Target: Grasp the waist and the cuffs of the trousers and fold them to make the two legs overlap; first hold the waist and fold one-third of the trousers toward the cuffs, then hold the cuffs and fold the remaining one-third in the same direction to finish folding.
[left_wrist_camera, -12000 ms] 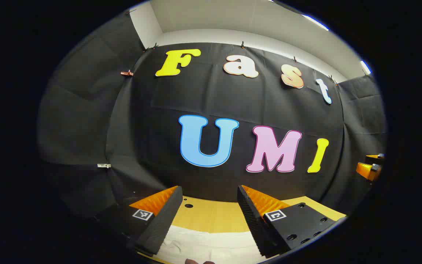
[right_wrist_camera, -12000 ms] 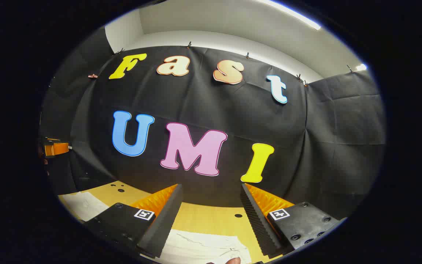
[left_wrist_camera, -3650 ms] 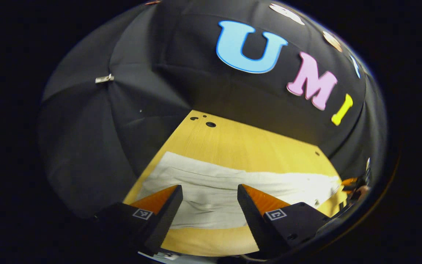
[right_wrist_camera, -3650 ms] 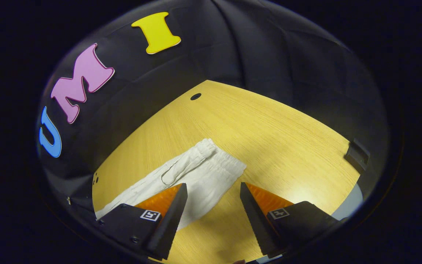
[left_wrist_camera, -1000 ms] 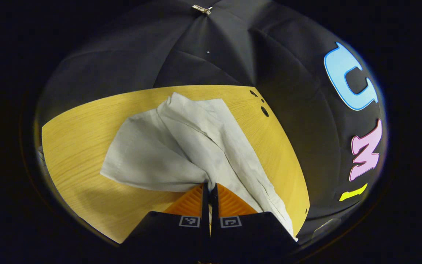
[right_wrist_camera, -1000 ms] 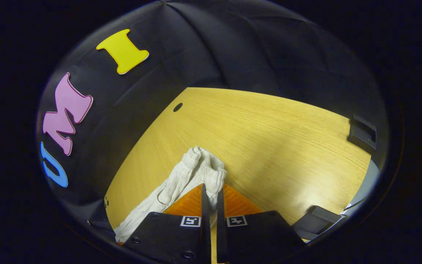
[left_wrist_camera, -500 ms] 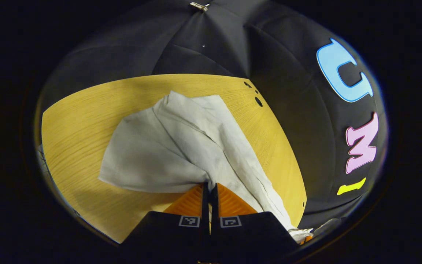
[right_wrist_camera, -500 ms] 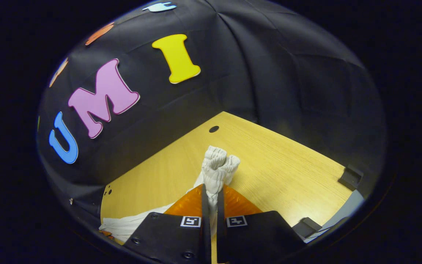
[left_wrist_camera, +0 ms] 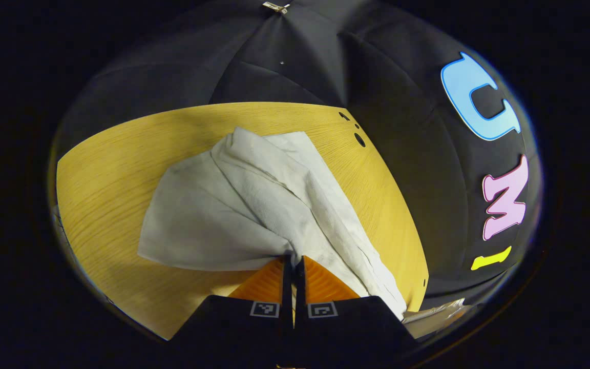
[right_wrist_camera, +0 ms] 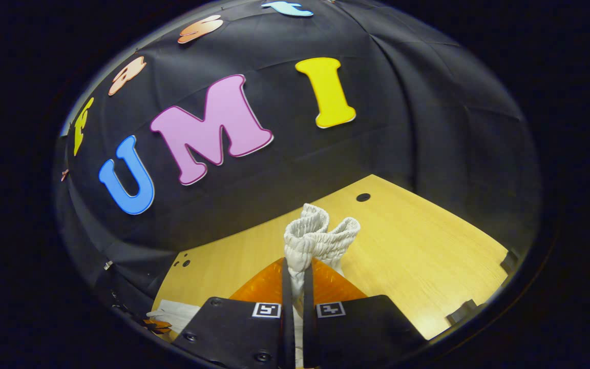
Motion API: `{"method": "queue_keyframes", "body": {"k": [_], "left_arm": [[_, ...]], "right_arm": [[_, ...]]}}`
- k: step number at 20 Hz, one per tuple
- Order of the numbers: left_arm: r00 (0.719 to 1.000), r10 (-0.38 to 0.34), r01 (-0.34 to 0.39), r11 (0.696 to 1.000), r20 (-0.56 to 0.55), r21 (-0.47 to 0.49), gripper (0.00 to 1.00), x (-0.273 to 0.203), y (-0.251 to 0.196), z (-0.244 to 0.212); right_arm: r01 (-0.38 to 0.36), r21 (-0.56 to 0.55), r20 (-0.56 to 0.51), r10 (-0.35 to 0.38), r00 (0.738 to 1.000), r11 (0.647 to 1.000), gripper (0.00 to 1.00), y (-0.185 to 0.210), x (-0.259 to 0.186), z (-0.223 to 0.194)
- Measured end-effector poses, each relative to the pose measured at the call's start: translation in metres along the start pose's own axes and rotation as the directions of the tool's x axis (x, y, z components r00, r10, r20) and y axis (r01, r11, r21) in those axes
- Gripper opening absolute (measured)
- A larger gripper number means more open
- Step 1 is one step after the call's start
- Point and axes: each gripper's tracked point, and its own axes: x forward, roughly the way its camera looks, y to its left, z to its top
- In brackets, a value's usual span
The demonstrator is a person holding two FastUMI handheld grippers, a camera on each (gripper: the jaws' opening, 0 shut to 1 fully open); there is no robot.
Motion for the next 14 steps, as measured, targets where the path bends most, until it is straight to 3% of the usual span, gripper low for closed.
{"method": "queue_keyframes", "body": {"k": [8,14], "left_arm": [[1.0,-0.016,0.016,1.0,-0.008,0.017,0.06,0.003,-0.001,0.004],[1.0,-0.027,0.027,1.0,-0.007,0.007,0.06,0.004,-0.001,0.004]], "right_arm": [[-0.148,-0.095,-0.104,0.138,0.985,0.984,0.11,0.1,0.018,-0.054],[-0.27,-0.183,-0.247,0.222,0.943,0.945,0.11,0.167,0.029,-0.126]]}}
